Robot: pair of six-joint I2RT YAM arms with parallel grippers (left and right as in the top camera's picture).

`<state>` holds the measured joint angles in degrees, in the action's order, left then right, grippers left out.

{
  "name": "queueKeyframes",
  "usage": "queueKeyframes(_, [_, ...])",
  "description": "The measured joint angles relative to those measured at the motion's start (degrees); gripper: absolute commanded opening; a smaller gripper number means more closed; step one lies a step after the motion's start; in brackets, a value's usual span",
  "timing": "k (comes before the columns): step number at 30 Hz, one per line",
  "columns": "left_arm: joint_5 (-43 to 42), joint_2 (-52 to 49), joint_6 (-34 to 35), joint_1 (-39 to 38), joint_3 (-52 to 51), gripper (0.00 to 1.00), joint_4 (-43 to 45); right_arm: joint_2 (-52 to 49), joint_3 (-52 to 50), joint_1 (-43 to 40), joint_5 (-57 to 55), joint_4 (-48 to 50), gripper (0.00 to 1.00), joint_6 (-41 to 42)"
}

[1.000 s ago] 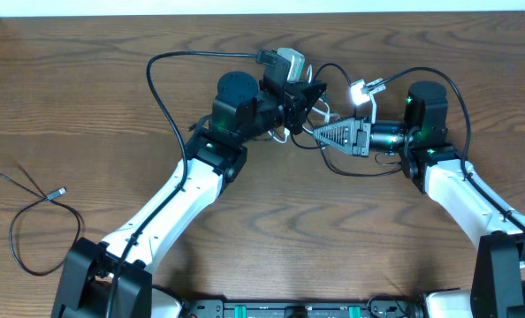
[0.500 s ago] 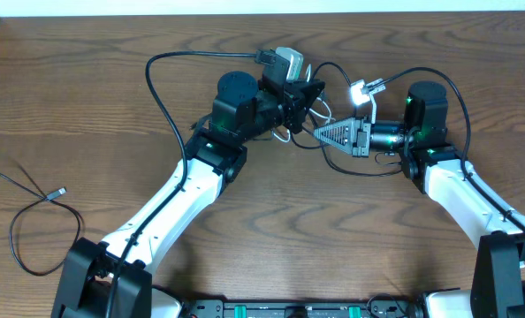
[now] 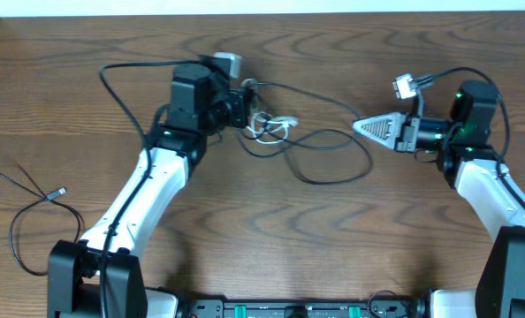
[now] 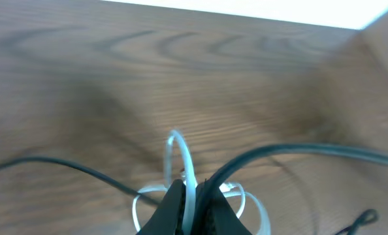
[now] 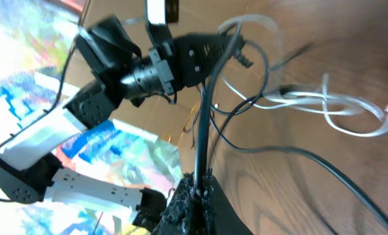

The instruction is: Untangle cables

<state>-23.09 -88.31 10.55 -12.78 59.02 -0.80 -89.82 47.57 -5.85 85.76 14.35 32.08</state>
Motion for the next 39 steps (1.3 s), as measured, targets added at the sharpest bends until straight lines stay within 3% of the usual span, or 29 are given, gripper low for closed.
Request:
queueKeyframes(8, [11.02, 0.0, -0.09, 6.64, 0.0, 0.08, -7.45, 0.0, 0.0, -8.22, 2.23, 1.2, 0.01, 0.81])
queueKeyframes(14, [8.96, 0.0, -0.11, 7.28, 0.0, 0.08, -6.88, 0.0, -0.02, -10.4, 2.45, 1.31, 0.03, 0.81])
queueKeyframes(16, [4.87, 0.0, -0.11, 7.26, 0.0, 0.08, -4.81, 0.0, 0.0, -10.32, 2.51, 1.36, 0.22, 0.83])
queueKeyframes(18, [-1.36, 0.0, -0.13, 7.28, -0.02, 0.08, -1.31, 0.0, -0.02, -9.9, 2.56, 1.4, 0.35, 0.92])
queueKeyframes(19, [-5.42, 0.0, -0.09, 7.28, -0.02, 0.08, 1.36, 0.0, 0.0, -9.22, 2.54, 1.31, 0.52, 1.18])
queueKeyframes(24, [-19.19, 0.0, -0.11, 6.27, -0.07, 0.08, 8.68, 0.0, -0.04, -6.62, 2.34, 1.4, 0.81, 1.44])
queueKeyframes(30, [-24.74, 0.0, -0.13, -0.02, -0.07, 0.08, 11.5, 0.0, -0.04, -3.17, 2.08, 3.1, 0.9, 1.42])
queueKeyframes(39, [-24.7, 0.0, -0.13, -8.74, -0.07, 0.08, 18.25, 0.0, -0.04, 4.35, -0.07, 3.13, 0.92, 0.94])
